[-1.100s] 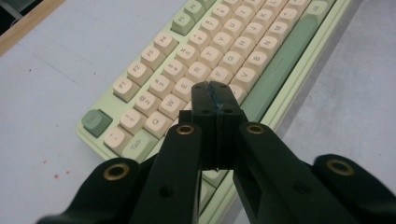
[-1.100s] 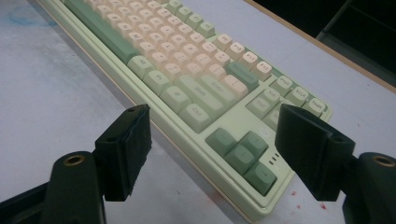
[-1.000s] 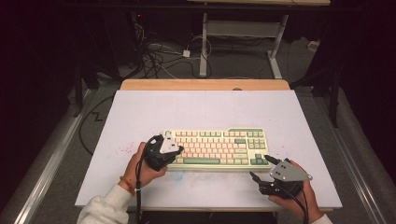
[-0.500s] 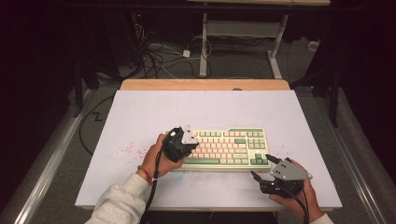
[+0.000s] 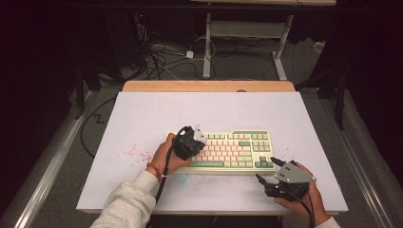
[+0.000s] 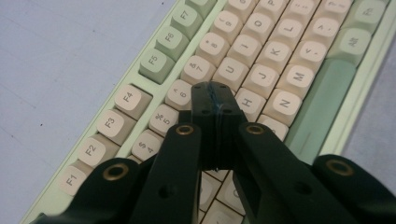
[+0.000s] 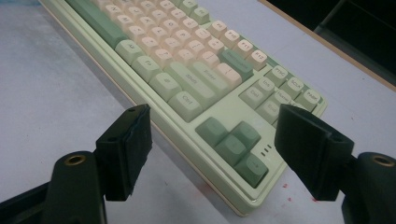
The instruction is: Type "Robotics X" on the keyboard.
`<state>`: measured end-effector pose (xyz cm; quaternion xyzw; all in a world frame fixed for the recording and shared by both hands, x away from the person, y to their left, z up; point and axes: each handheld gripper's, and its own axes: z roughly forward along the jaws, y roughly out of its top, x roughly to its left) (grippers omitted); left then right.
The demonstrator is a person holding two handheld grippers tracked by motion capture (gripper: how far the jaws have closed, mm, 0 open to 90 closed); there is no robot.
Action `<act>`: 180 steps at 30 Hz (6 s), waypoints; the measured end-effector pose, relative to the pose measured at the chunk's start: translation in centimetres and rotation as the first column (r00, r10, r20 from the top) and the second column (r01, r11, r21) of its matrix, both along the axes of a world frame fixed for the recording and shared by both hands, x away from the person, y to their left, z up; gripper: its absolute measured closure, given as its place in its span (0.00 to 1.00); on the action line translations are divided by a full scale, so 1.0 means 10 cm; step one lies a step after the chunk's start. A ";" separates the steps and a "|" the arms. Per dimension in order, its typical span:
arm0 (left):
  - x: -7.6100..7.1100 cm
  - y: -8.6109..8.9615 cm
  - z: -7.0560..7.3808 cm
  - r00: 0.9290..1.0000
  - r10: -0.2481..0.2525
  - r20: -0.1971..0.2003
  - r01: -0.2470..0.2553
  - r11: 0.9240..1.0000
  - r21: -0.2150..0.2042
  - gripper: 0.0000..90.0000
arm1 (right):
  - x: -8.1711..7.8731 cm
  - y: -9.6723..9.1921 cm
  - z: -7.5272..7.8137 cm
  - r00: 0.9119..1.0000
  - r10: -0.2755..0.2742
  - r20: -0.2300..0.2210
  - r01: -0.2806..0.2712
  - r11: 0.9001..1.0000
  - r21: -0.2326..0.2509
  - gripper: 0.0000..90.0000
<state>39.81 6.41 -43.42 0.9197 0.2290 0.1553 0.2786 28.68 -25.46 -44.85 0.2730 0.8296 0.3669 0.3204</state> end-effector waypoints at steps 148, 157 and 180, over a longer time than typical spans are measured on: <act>-0.94 1.10 -0.28 0.959 0.126 0.253 -0.098 0.988 -0.119 0.19 | 0.30 0.20 0.18 0.988 0.090 -0.124 -0.083 0.995 0.063 1.00; -0.94 1.08 -0.30 0.963 0.117 0.242 -0.090 0.989 -0.118 0.19 | 0.54 0.43 0.21 0.983 0.109 -0.145 -0.101 0.993 0.061 1.00; -0.94 1.08 -0.32 0.967 0.113 0.228 -0.091 0.990 -0.105 0.19 | 1.03 1.20 0.07 0.968 0.144 -0.207 -0.149 0.989 -0.006 1.00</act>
